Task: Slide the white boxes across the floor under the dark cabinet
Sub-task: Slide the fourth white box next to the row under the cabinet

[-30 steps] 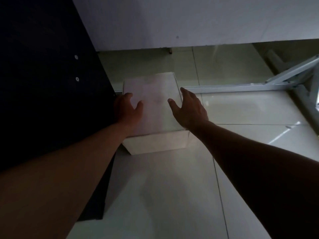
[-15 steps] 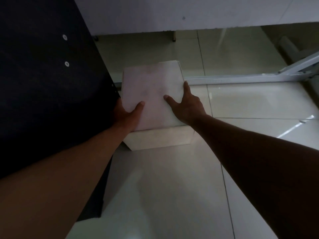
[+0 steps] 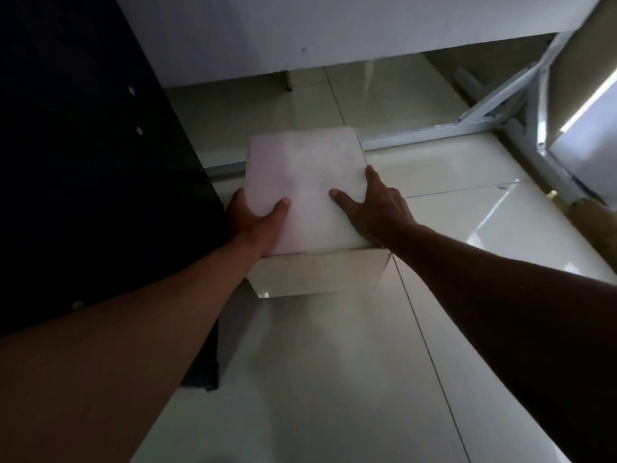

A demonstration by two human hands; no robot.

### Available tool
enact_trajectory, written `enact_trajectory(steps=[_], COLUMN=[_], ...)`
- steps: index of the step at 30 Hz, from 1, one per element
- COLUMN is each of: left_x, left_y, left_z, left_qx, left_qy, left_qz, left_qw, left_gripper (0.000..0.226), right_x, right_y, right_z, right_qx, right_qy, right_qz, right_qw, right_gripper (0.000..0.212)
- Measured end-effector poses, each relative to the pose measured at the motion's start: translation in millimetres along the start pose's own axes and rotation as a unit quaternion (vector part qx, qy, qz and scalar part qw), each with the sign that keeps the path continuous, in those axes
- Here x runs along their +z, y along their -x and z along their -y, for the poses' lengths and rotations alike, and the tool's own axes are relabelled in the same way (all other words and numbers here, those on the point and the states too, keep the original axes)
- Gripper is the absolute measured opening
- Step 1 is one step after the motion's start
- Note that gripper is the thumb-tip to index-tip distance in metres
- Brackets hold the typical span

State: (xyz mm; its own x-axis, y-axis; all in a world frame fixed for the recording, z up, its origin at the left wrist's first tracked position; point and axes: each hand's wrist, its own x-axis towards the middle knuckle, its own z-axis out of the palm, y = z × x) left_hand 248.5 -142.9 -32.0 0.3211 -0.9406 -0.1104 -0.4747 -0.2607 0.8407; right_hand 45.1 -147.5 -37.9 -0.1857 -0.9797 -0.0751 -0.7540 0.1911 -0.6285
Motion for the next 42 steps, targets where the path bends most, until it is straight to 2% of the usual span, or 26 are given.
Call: enact_trajectory(steps=[6, 11, 17, 24, 30, 37, 42], left_x=[-31.2, -56.3, -82.6, -105.5, -139.2, -206.8, -244.6], left_y=[58.6, 109.3, 168.4, 208.1, 232.6, 262.2, 272.8], left_z=[-39.7, -61.9, -73.8, -56.3, -46.1, -30.4, -6.4], left_qx=[0.048, 0.105, 0.111, 0.121, 0.114, 0.099, 0.099], left_qy=[-0.031, -0.07, -0.096, -0.096, -0.081, -0.156, -0.175], left_qz=[0.041, 0.072, 0.137, 0.12, 0.107, 0.081, 0.094], left_qw=[0.998, 0.989, 0.98, 0.981, 0.984, 0.98, 0.975], left_gripper=[0.085, 0.077, 0.074, 0.073, 0.076, 0.081, 0.082], right_x=[-58.1, -99.1, -133.3, -130.4, -128.9, -100.3, -73.2], right_y=[72.7, 148.3, 224.5, 273.7, 305.3, 356.1, 390.2], right_z=[11.3, 23.8, 33.7, 35.2, 60.0, 95.1, 118.0], right_qx=[0.037, 0.055, 0.124, 0.109, 0.136, 0.155, 0.165], right_qy=[0.019, 0.011, 0.045, 0.028, 0.039, -0.009, -0.01], right_qz=[-0.072, -0.128, -0.138, -0.149, -0.164, -0.133, -0.129], right_qw=[0.997, 0.99, 0.982, 0.982, 0.976, 0.979, 0.978], right_gripper=[0.094, 0.085, 0.087, 0.085, 0.092, 0.096, 0.1])
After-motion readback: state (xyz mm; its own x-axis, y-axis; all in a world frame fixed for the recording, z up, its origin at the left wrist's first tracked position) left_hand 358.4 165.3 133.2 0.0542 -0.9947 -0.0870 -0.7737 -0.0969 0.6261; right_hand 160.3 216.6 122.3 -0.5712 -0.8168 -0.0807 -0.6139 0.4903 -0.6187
